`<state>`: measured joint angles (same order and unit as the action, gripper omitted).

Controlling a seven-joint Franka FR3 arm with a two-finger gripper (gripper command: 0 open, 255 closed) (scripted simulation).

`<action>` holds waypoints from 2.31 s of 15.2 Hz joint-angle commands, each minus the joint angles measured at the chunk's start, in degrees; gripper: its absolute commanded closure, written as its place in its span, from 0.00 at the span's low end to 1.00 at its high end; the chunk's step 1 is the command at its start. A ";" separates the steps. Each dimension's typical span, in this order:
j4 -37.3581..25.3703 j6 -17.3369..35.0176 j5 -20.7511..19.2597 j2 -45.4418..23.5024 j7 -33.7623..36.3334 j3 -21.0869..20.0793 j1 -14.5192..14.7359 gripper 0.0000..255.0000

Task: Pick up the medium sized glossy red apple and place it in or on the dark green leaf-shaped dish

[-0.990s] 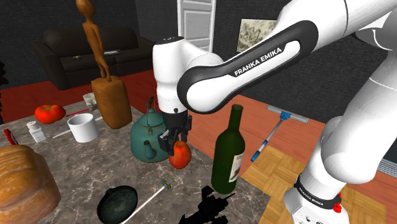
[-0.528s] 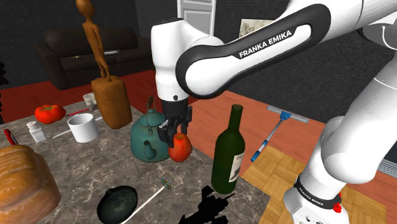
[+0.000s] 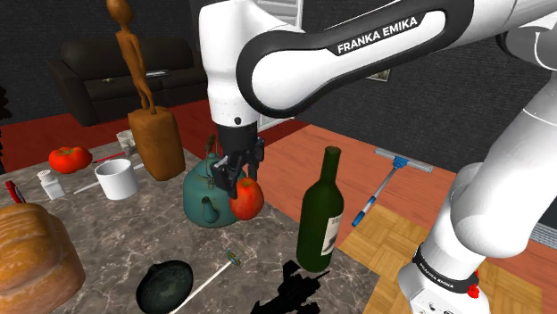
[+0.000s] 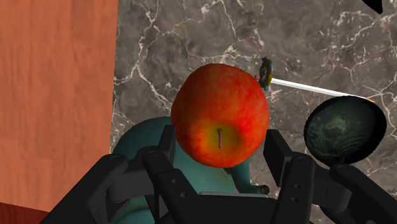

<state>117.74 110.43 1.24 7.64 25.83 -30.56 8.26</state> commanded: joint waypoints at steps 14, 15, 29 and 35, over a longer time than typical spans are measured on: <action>-45.39 -17.16 -19.25 -35.01 21.25 -5.44 16.68 1.00; -50.18 -19.22 -20.62 -37.97 21.89 -5.08 18.98 1.00; -38.44 -8.25 -20.74 -37.57 23.17 -4.64 16.77 1.00; -34.65 -3.85 -21.46 -38.42 23.91 -4.24 16.39 1.00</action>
<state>82.66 105.79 -19.99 -30.41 49.69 -34.94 24.68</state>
